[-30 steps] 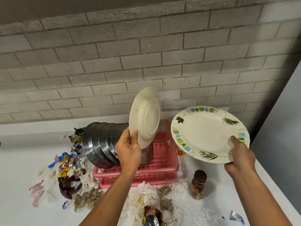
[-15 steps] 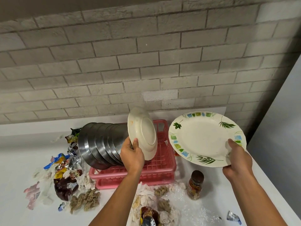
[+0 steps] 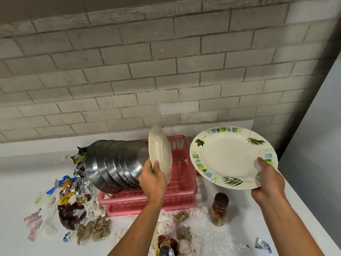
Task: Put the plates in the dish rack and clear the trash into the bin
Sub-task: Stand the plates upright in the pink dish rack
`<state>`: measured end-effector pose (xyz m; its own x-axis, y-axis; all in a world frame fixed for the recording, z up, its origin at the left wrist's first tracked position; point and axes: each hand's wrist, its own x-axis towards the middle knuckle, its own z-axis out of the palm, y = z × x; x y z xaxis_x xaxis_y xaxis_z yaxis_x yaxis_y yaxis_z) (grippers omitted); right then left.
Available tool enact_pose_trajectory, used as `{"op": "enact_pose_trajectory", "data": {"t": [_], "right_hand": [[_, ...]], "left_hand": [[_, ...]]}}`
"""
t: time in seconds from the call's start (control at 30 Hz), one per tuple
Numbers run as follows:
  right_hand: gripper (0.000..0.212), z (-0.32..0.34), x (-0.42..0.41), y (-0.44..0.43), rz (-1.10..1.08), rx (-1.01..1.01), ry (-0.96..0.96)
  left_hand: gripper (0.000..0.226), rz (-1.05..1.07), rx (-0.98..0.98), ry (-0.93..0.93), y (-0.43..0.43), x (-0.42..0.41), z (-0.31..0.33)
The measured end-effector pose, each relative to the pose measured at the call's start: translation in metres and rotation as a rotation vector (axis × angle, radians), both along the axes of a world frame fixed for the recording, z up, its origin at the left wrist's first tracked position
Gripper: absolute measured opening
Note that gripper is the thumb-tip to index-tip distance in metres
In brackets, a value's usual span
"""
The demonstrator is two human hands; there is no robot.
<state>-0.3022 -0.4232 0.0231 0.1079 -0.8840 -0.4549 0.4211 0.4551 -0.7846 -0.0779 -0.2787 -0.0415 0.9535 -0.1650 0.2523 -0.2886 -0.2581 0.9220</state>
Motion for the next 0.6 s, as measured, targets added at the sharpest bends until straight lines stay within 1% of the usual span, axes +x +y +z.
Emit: {"op": "enact_pose_trajectory", "data": {"t": [0.07,0.23,0.37,0.6], "right_hand": [[0.025,0.000,0.000,0.000,0.001,-0.005,-0.004],[0.024,-0.002,-0.003,0.000,-0.006,-0.008,-0.002],[0.024,-0.002,-0.002,0.003,0.001,-0.005,0.003],[0.025,-0.002,0.004,0.007,0.013,-0.005,0.003]], "left_hand": [[0.017,0.003,0.012,0.023,0.001,-0.001,-0.007],[0.017,0.012,-0.042,0.094,0.006,0.010,-0.012],[0.019,-0.017,-0.021,0.130,0.013,0.019,-0.012],[0.020,0.005,0.022,0.230,0.028,0.030,-0.020]]}}
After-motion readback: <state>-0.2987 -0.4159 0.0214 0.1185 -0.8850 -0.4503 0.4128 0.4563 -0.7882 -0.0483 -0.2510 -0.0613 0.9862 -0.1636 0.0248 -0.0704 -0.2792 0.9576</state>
